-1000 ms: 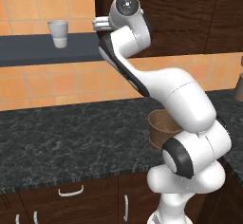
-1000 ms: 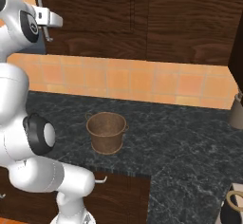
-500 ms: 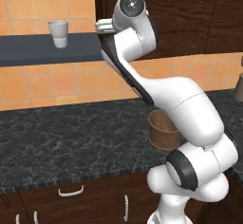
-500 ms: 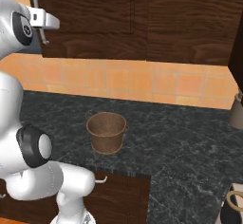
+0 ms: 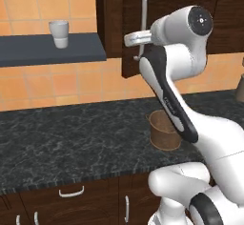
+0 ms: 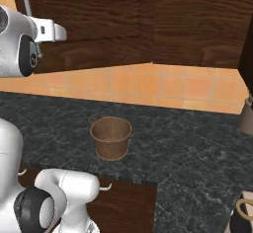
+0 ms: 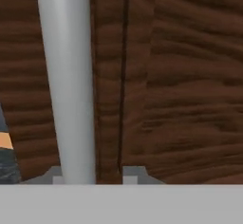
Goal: Open the cabinet, pick up the bread from the cabinet and place it in the basket. Then move the basket to the dining counter.
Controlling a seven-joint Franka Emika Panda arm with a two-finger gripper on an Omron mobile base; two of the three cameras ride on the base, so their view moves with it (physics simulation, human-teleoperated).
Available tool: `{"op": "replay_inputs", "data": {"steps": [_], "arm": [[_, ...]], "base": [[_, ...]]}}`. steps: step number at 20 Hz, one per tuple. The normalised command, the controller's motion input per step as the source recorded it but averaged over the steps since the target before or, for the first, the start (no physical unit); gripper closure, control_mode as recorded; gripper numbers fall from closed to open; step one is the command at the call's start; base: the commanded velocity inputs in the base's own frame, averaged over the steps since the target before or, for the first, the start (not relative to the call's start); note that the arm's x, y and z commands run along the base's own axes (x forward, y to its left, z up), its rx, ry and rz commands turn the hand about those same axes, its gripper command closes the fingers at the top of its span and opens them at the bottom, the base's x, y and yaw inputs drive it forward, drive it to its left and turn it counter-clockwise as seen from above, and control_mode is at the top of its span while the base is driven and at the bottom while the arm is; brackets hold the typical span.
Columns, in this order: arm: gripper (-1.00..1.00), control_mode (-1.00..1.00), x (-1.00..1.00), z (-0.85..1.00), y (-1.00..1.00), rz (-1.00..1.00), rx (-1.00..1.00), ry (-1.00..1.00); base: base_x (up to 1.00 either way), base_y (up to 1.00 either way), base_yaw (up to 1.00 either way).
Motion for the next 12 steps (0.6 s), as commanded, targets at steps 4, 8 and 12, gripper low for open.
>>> {"op": "replay_inputs", "data": {"steps": [4,8,12], "arm": [[1.0,-1.0,-1.0,-0.09,-1.0,0.24,0.03,0.08],[1.0,-1.0,-0.99,-0.2,-1.0,0.12,0.07,0.13],[-1.0,-1.0,-1.0,-0.14,-0.63,0.03,0.08,0.09]], "base": [[0.0,0.0,0.0],[0.0,0.0,0.0],[0.0,0.0,0.0]]}}
